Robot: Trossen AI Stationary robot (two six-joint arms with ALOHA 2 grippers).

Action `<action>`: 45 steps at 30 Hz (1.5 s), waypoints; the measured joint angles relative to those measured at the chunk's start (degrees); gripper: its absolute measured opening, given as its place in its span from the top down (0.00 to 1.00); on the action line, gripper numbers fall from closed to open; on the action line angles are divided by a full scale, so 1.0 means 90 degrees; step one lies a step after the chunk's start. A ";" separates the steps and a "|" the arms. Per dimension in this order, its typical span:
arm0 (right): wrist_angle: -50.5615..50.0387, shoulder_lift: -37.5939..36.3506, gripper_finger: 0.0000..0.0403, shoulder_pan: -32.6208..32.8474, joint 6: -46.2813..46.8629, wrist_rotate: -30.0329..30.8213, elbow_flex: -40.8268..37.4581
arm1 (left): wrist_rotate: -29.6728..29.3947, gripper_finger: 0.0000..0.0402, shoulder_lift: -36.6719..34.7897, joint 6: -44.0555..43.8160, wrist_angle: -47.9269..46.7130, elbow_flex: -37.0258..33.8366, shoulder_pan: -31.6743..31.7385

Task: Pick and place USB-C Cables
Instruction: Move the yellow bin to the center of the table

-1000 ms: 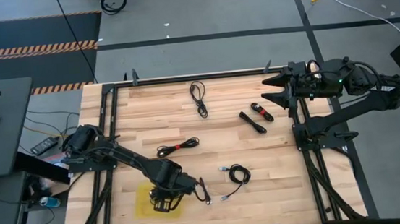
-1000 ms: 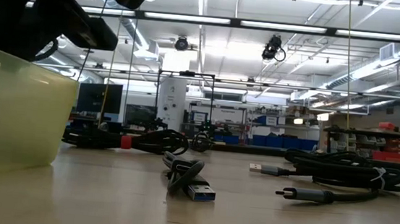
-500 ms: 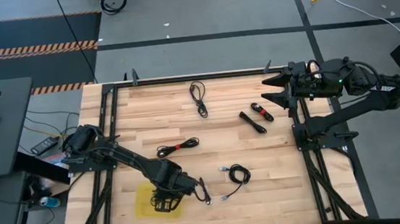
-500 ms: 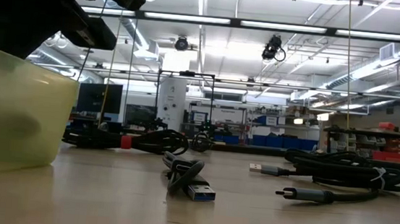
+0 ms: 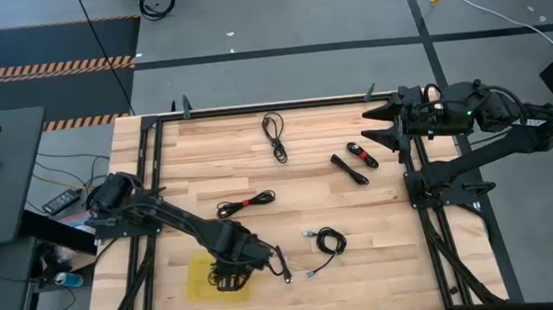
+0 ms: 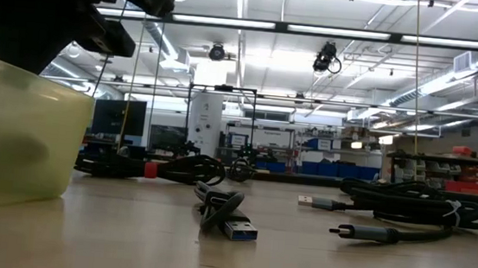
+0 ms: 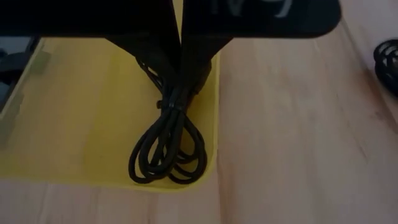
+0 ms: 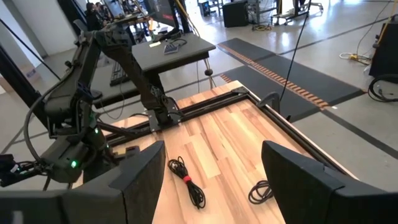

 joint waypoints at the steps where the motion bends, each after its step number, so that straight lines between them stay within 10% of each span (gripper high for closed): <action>1: -0.0005 0.0002 0.33 -0.0001 0.0033 -0.0001 -0.0001 | 0.0001 0.98 -0.0041 -0.0095 -0.0004 0.0005 -0.0017; 12: -0.0014 0.0002 0.33 0.0001 -0.0026 -0.0002 -0.0001 | -0.0878 0.98 -0.0226 0.0141 -0.0563 0.0811 -0.0011; 27: -0.0016 0.0000 0.33 -0.0001 -0.0083 -0.0002 -0.0001 | -0.0771 0.62 -0.0189 0.0543 -0.0094 0.0095 -0.0014; 45: -0.0007 0.0000 0.36 0.0000 -0.0084 -0.0005 -0.0001 | -0.0713 0.63 0.0248 0.0955 -0.0044 0.0095 0.0027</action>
